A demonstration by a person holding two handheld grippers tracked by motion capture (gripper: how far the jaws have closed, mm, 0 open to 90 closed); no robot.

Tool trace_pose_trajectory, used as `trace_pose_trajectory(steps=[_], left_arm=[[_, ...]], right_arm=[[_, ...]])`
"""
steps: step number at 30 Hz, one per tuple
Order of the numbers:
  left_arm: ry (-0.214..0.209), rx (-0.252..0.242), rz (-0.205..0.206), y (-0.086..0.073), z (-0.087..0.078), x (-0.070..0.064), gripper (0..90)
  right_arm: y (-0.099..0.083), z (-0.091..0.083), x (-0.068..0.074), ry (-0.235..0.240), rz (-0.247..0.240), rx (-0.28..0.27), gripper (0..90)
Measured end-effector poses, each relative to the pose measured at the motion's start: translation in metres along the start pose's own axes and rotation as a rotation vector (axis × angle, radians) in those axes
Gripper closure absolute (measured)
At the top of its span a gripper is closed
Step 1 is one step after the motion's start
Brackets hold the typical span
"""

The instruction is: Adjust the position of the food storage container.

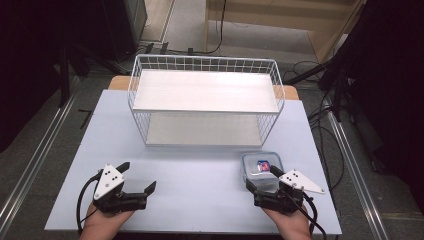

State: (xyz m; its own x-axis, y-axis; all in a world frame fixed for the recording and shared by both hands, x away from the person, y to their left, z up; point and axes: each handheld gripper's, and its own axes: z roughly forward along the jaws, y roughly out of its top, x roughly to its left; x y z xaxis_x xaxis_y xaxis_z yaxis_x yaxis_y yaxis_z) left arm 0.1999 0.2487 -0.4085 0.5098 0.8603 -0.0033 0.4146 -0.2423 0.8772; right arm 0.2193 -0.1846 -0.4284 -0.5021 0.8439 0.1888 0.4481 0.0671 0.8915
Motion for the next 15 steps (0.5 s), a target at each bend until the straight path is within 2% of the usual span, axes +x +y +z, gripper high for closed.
trace_pose_trajectory(steps=[2,5,6,11,15], left_arm=[[0.005,0.006,0.021,-0.0008,0.0016,0.0011,2.0],[-0.006,0.013,0.007,-0.0019,0.0034,0.0026,2.2],[-0.005,0.016,-0.001,-0.0022,0.004,0.0025,2.3],[-0.001,0.017,0.017,-0.0022,0.0063,-0.0014,2.8],[0.009,0.022,0.01,-0.0038,0.0083,-0.0017,3.3]], right_arm=[[0.0001,0.0001,-0.0006,-0.005,-0.005,-0.002,6.4],[-0.0006,-0.0004,-0.0031,-0.007,-0.005,-0.002,6.5],[-0.0014,-0.0005,-0.0062,-0.011,0.009,0.0,6.5],[-0.003,-0.0018,-0.0092,-0.007,0.012,-0.002,6.6],[-0.0023,-0.0041,-0.0096,-0.003,0.011,-0.008,6.7]])
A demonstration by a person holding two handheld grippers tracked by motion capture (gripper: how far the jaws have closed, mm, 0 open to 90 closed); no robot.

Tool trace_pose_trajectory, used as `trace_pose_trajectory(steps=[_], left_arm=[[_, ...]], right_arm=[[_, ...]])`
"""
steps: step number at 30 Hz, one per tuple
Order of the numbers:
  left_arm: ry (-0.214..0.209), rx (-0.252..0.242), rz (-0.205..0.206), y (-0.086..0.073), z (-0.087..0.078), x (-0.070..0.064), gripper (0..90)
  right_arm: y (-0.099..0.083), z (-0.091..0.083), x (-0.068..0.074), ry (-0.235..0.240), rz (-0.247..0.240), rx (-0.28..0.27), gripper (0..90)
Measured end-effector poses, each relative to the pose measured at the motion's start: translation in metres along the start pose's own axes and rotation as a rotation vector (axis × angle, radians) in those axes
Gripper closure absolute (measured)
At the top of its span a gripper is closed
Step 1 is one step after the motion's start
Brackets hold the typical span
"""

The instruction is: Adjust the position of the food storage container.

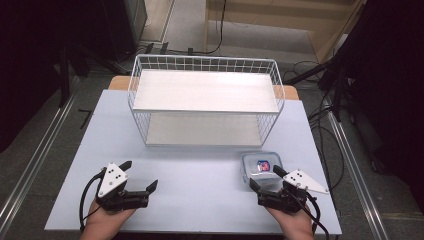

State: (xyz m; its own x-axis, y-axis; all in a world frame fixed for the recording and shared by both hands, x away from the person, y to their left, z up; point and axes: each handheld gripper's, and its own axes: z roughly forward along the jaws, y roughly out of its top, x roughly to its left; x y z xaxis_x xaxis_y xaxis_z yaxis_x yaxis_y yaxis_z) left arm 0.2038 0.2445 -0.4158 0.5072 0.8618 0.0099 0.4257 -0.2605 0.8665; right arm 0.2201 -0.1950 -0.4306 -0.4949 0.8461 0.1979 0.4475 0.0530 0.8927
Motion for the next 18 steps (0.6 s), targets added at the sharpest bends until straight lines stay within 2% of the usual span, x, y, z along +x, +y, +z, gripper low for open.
trace_pose_trajectory(steps=[4,7,10,12,14,15,17,18], left_arm=[[0.0,0.011,-0.005,-0.002,0.002,0.001,3.4],[-0.001,0.01,-0.004,-0.001,0.002,0.001,3.4],[0.0,0.008,-0.005,-0.001,0.002,0.001,3.5],[-0.001,0.006,-0.002,-0.002,0.002,0.001,3.5],[-0.002,0.007,-0.002,-0.002,0.002,0.001,3.5],[-0.003,0.008,-0.002,-0.002,0.002,0.001,3.5],[-0.008,0.007,0.0,-0.002,0.003,0.001,3.5],[-0.008,0.007,0.0,-0.002,0.003,0.001,3.5]], right_arm=[[0.001,-0.003,-0.002,-0.001,0.007,-0.011,7.0],[0.002,-0.005,-0.004,-0.015,-0.001,-0.024,13.2],[0.003,-0.006,-0.007,-0.029,0.003,-0.019,15.1],[0.005,-0.008,-0.014,-0.04,0.021,-0.009,22.8],[0.006,-0.008,-0.017,-0.045,0.021,-0.008,25.0],[0.007,-0.01,-0.023,-0.055,0.037,-0.011,32.9],[0.008,-0.011,-0.03,-0.071,0.043,-0.011,38.4],[0.008,-0.011,-0.03,-0.071,0.043,-0.011,38.4]])
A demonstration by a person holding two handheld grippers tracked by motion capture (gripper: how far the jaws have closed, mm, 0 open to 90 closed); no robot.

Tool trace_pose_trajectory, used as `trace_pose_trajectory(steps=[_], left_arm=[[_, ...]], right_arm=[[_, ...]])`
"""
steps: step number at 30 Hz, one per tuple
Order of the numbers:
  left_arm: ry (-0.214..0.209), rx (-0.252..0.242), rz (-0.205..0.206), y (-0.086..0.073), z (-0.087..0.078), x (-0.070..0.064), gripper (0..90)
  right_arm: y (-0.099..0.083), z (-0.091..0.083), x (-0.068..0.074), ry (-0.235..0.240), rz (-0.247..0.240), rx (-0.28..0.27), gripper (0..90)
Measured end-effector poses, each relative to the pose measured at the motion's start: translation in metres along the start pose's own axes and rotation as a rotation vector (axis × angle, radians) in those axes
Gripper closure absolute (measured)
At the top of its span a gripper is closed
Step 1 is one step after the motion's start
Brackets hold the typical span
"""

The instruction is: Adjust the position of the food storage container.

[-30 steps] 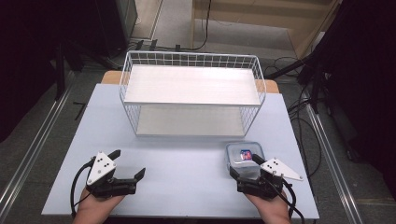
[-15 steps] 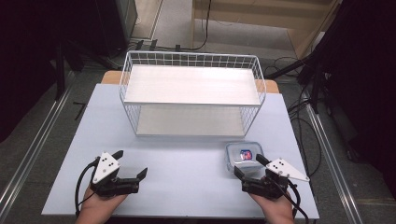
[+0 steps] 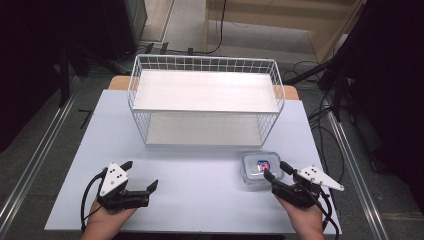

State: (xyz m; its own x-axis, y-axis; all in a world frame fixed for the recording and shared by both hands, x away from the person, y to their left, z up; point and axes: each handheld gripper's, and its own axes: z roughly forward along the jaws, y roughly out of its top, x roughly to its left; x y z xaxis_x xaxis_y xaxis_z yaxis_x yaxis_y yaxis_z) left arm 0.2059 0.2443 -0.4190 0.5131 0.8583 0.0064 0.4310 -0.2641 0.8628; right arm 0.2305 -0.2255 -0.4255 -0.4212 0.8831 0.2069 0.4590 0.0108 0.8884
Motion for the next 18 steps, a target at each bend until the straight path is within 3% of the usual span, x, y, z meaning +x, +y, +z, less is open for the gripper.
trace_pose_trajectory(steps=[1,9,18], left_arm=[[-0.003,-0.001,-0.003,0.0,0.0,0.0,3.5],[-0.014,0.002,-0.008,0.0,0.002,-0.001,3.5],[-0.019,0.0,-0.008,0.0,0.003,-0.001,3.5]], right_arm=[[0.0,0.0,-0.007,-0.019,0.009,-0.002,45.3],[0.0,0.003,-0.036,-0.08,0.038,0.008,64.8],[-0.007,0.016,-0.059,-0.143,0.038,0.066,73.5]])
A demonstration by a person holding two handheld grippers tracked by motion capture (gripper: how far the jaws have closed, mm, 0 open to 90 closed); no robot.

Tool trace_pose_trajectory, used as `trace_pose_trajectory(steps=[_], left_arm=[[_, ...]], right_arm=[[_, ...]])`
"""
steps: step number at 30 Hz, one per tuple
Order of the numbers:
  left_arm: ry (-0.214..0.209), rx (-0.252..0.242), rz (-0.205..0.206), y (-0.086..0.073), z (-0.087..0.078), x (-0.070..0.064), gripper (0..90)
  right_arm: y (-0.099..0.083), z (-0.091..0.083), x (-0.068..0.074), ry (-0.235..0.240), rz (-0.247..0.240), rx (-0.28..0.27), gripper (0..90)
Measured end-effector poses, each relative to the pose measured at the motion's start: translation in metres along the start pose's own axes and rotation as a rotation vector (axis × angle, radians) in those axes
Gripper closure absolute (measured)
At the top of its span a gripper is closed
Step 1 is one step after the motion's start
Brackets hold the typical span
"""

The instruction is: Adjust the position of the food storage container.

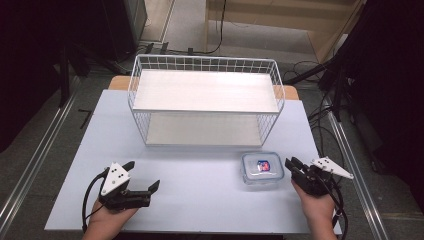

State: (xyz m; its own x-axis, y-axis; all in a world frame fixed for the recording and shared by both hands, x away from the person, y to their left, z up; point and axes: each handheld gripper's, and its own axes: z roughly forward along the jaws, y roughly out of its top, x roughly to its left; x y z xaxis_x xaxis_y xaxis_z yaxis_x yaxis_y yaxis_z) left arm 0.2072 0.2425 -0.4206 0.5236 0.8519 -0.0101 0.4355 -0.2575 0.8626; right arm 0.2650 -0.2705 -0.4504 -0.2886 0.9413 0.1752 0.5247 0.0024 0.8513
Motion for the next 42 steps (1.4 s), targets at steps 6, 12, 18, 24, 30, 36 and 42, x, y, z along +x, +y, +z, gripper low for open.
trace_pose_trajectory(steps=[6,12,18,24,30,36,42], left_arm=[[-0.003,-0.009,0.002,0.0,-0.001,-0.001,3.8],[-0.008,-0.002,0.0,-0.001,0.0,-0.001,3.8],[-0.009,0.002,-0.001,-0.001,0.002,-0.002,3.8],[-0.01,-0.001,-0.002,-0.001,0.001,-0.002,3.9],[-0.011,-0.006,-0.001,-0.001,0.001,-0.003,3.8],[-0.016,0.001,0.0,-0.001,0.002,-0.003,1.5],[-0.021,-0.006,-0.008,0.0,0.002,-0.002,0.2]], right_arm=[[-0.003,0.012,-0.002,-0.035,-0.048,0.029,90.0],[-0.007,0.028,-0.001,-0.035,-0.1,0.077,90.0],[-0.008,0.03,0.003,0.002,-0.112,0.068,90.0],[-0.009,0.032,0.016,0.052,-0.142,0.076,90.0],[-0.009,0.035,0.036,0.107,-0.187,0.085,90.0],[-0.009,0.037,0.058,0.162,-0.225,0.089,90.0],[-0.009,0.039,0.078,0.214,-0.255,0.091,90.0]])
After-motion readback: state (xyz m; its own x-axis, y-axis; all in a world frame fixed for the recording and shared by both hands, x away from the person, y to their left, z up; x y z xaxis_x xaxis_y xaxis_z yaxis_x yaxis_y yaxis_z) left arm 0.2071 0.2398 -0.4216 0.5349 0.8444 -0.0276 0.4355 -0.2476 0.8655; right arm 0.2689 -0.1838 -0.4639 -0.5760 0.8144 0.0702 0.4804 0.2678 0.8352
